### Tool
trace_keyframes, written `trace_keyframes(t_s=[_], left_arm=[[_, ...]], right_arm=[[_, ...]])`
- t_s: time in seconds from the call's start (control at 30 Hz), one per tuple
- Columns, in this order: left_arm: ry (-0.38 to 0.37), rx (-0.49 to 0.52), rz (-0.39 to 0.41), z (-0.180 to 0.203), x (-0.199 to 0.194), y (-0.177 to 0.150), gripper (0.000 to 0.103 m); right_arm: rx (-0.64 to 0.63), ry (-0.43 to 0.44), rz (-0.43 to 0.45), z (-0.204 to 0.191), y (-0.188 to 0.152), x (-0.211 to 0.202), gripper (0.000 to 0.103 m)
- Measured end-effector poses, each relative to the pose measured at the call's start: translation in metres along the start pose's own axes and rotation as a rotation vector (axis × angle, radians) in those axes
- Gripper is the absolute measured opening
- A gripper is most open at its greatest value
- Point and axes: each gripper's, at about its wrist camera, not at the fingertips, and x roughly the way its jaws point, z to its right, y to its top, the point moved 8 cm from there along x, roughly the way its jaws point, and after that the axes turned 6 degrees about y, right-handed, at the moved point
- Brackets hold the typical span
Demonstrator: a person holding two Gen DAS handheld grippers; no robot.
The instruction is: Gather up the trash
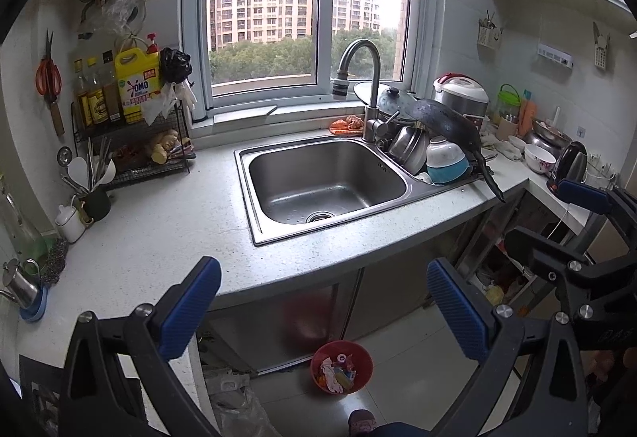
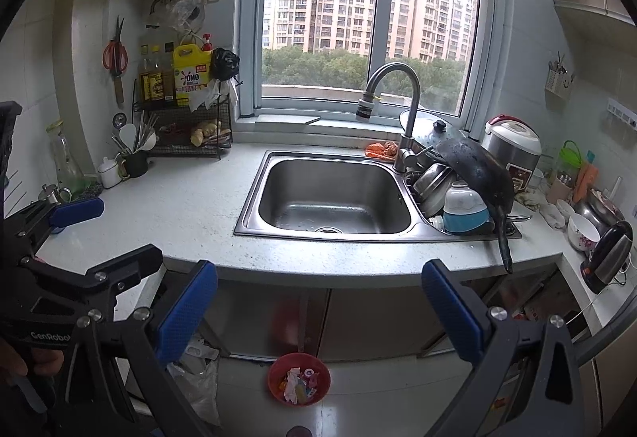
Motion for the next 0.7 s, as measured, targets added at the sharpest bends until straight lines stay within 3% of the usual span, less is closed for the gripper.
trace_keyframes(t_s=[0.7], left_arm=[[-0.024, -0.025, -0.019, -0.002, 0.0055, -0.0047, 0.103]], right_arm=[[-0.013, 0.009, -0.026, -0.0025, -0.0004, 0.0002, 0.102]])
